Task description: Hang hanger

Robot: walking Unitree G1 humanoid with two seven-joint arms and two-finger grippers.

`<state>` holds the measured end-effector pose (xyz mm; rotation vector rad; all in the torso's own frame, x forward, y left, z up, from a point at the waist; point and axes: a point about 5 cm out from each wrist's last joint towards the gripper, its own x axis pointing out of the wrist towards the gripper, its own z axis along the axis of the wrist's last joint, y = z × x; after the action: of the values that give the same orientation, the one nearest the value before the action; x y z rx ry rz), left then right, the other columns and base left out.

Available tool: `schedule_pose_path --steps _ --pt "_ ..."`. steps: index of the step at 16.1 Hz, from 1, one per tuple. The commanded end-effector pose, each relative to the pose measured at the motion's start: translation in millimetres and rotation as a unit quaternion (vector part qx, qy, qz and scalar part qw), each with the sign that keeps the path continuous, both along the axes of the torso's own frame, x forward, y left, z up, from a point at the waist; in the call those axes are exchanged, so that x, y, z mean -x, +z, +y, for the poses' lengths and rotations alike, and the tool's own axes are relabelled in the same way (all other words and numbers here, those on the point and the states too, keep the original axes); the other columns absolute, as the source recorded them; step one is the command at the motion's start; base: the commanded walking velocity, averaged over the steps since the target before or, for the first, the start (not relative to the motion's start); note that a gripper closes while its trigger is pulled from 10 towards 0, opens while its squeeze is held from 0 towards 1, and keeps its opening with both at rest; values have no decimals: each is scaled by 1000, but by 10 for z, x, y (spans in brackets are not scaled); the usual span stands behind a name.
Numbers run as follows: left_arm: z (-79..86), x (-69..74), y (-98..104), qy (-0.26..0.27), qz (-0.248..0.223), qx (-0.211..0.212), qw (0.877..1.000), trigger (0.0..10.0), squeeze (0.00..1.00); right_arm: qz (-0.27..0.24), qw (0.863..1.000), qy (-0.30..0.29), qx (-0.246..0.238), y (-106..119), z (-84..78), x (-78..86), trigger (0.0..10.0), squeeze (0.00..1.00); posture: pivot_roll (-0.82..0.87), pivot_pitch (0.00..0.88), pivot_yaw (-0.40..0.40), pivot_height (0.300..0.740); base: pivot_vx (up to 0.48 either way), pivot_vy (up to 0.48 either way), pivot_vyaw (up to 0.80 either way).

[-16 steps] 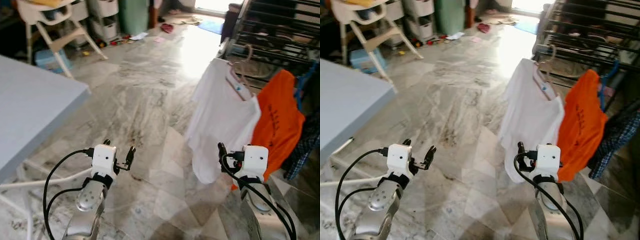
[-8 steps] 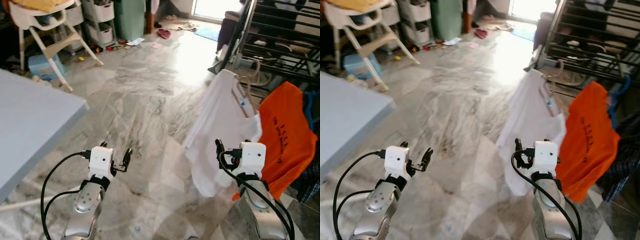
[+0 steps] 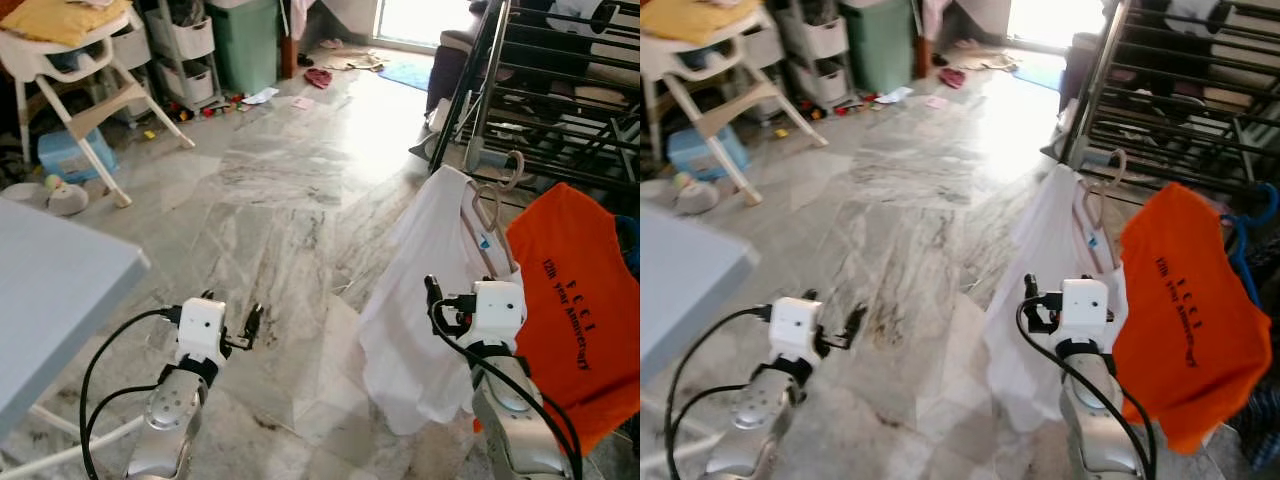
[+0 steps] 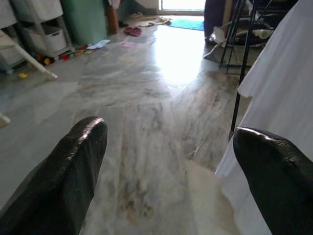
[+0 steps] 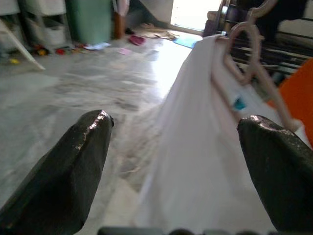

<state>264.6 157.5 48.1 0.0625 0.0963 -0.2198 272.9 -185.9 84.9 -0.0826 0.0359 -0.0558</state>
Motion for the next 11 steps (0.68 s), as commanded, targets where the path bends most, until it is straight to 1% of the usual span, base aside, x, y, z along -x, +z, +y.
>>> schedule_pose_path --steps 1,2,5,7,8,11 --pt "-111 -11 6 -14 -3 6 1000 10000 0 -5 999 -27 18 28 -135 2 10000 0 3 92 -6 740 416 0 0" --pt "-120 -11 3 -16 -2 6 1000 10000 0 -10 998 -45 34 58 -194 -19 10000 0 3 92 -6 740 416 0 0" --pt "-128 -5 -33 -18 3 6 1000 10000 0 -19 996 -66 49 130 -285 -64 10000 0 -2 97 -7 740 411 0 0" --pt "-141 -5 -40 -19 5 7 1000 10000 0 -16 996 -72 42 126 -309 -73 10000 0 -2 97 -7 740 411 0 -700" --pt "-151 -2 -47 -17 7 10 1000 10000 0 -21 996 -70 49 140 -313 -73 10000 0 -7 102 -11 740 0 0 -800" --pt "-177 25 -71 -18 13 13 1000 10000 0 -17 997 -60 43 135 -299 -91 10000 0 -8 106 -16 740 0 0 0"
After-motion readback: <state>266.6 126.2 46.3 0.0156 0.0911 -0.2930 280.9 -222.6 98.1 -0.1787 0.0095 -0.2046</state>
